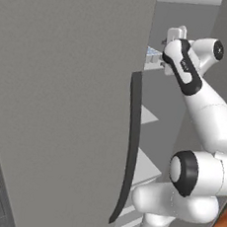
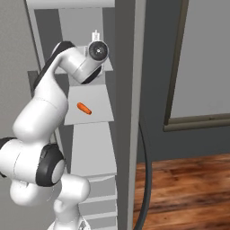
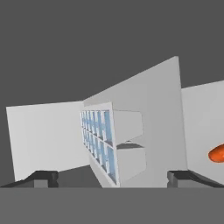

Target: Open the freezer door, pick up the ice cube tray from the freezer, and place it on the dining counter.

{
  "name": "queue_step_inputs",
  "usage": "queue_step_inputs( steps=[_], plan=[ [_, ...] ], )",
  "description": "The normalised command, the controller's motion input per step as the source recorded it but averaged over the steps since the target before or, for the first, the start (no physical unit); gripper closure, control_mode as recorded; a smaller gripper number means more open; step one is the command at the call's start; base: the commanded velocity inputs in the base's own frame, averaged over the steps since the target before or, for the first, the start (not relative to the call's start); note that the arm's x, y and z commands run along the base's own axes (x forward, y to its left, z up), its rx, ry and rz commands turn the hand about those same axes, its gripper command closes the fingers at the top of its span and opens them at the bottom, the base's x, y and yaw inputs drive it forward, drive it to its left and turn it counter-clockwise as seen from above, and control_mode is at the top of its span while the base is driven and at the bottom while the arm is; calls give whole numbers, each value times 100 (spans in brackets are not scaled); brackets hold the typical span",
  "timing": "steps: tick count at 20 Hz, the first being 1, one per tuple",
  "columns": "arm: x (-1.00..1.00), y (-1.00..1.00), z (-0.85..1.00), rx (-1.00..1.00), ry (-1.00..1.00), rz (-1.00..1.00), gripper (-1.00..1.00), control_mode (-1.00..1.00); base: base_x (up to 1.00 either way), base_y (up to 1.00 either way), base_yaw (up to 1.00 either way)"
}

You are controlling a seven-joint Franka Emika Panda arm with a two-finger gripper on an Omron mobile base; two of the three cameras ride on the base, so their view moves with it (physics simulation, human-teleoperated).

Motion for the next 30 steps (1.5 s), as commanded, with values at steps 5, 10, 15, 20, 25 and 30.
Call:
queue_step_inputs(
  steps=[5, 10, 15, 20, 25, 30],
  plan=[
    [26, 0, 0, 0, 0, 1, -100, -100, 0, 0, 0],
    [23, 0, 0, 0, 0, 2, -100, -100, 0, 0, 0],
    [24, 0, 0, 0, 0, 1, -100, -100, 0, 0, 0],
    [21, 0, -1, 0, 0, 1, -100, -100, 0, 0, 0],
    [19, 0, -7, 0, 0, 1, -100, -100, 0, 0, 0],
    [18, 3, -10, 0, 0, 1, -100, -100, 0, 0, 0]
  ],
)
